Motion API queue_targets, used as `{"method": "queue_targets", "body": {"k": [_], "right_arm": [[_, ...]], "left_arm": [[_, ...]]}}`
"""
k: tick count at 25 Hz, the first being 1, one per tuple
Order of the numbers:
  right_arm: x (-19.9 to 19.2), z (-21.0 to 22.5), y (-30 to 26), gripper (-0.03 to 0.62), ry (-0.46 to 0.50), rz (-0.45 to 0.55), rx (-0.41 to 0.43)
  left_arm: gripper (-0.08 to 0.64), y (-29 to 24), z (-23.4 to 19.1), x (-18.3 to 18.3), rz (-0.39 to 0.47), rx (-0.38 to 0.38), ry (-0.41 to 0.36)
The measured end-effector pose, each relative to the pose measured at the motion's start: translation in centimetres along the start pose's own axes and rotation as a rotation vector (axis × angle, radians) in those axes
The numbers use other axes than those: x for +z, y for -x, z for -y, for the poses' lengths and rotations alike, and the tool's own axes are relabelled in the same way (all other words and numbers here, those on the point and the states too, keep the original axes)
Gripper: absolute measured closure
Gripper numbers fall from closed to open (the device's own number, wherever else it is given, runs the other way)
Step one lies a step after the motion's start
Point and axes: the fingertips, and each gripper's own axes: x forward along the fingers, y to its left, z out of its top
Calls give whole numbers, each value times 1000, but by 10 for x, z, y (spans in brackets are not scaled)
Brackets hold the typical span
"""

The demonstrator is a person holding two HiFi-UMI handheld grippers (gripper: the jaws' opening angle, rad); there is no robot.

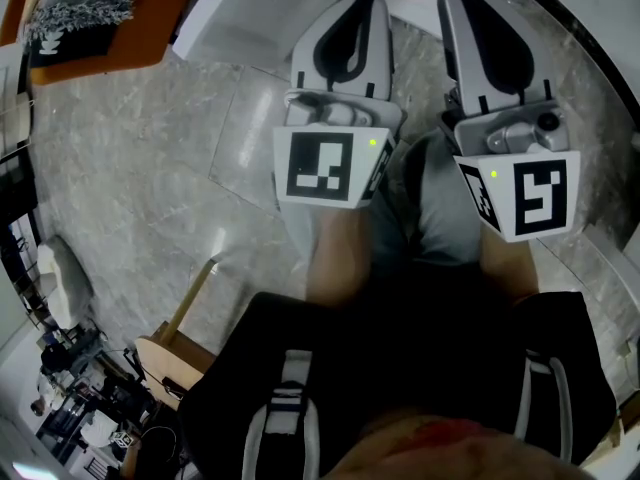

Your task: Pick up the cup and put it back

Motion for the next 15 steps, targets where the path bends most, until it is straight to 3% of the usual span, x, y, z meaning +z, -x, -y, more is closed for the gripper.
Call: {"method": "queue_targets", "body": {"k": [15], "right_arm": [[-2,2,0,582,-7,-2,-13]], "left_arm": [[546,-1,6,-2,-20,-11,0]]}}
